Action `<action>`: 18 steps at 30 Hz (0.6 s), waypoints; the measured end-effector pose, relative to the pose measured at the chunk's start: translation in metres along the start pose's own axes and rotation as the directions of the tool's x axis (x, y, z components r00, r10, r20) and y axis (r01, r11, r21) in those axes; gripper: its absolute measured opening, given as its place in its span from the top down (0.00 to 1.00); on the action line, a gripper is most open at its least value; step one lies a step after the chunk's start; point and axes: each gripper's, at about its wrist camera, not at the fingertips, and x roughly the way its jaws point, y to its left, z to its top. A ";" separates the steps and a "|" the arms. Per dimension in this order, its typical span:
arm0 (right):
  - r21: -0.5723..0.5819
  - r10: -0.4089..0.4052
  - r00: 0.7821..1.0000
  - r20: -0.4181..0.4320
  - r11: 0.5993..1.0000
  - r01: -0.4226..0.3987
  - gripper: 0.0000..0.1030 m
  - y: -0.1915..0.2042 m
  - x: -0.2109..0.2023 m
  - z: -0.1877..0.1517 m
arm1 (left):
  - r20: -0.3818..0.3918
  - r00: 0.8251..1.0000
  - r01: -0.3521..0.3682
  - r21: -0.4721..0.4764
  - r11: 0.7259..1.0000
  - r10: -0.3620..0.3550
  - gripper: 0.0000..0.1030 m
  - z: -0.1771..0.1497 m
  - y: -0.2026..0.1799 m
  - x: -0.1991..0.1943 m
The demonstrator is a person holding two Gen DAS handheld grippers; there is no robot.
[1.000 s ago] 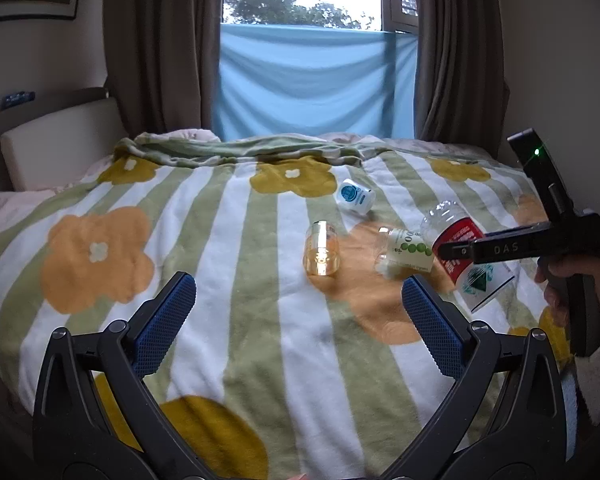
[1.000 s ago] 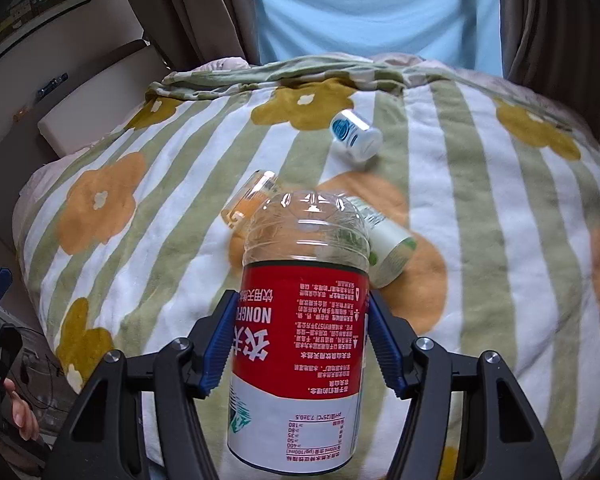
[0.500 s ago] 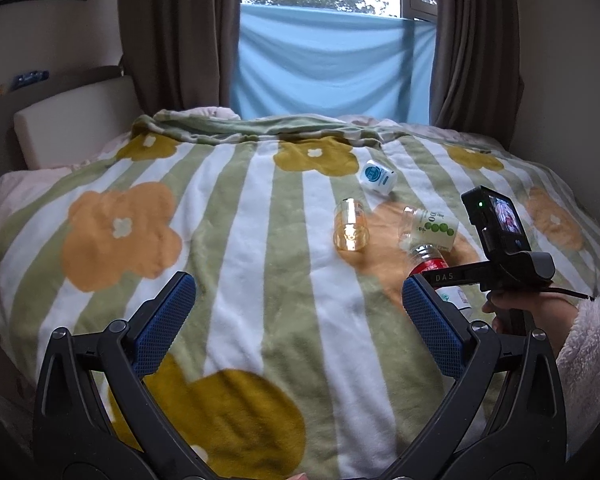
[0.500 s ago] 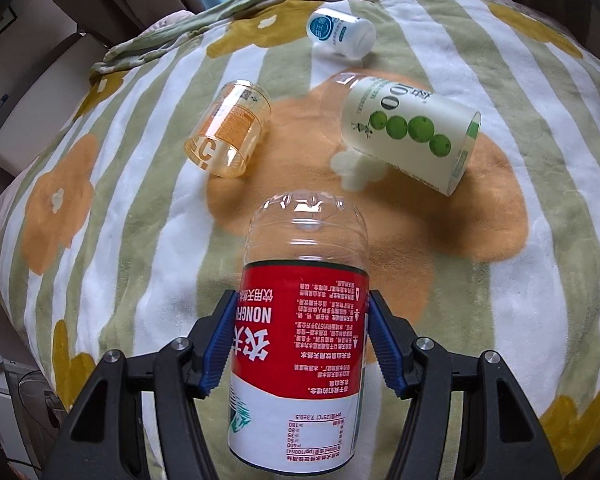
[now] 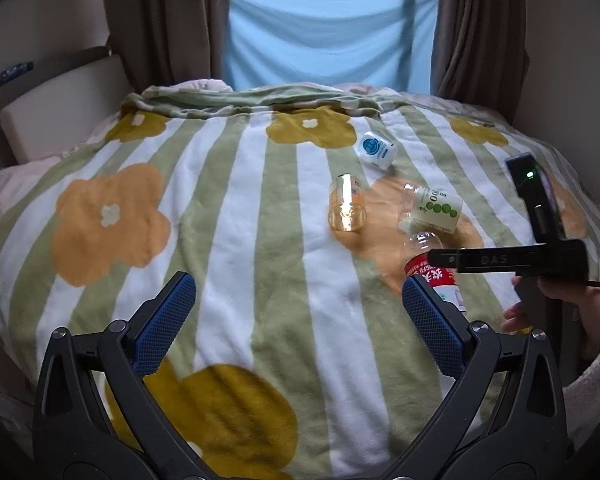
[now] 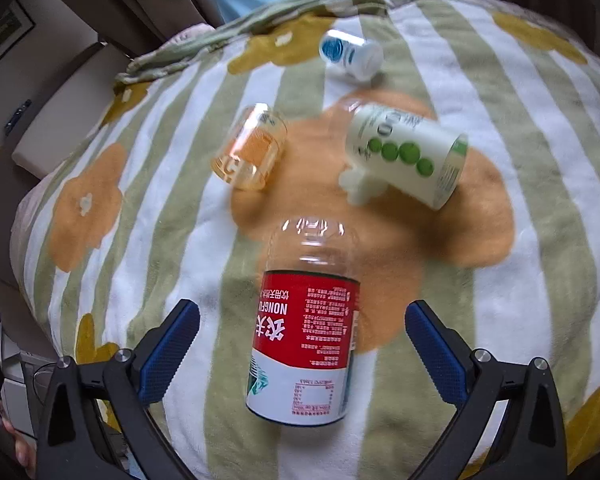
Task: Flip cup upside down
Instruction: 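Lift the red-labelled bottle with the right tool and carry it toward the left tool, then grasp the red-labelled bottle with the left tool while the right tool releases it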
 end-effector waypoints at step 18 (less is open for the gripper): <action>-0.270 0.001 0.877 0.480 0.952 0.147 0.00 -0.038 -0.151 -0.081 | -0.512 0.851 0.171 0.062 0.983 -0.115 0.01 0.048 -0.136 0.159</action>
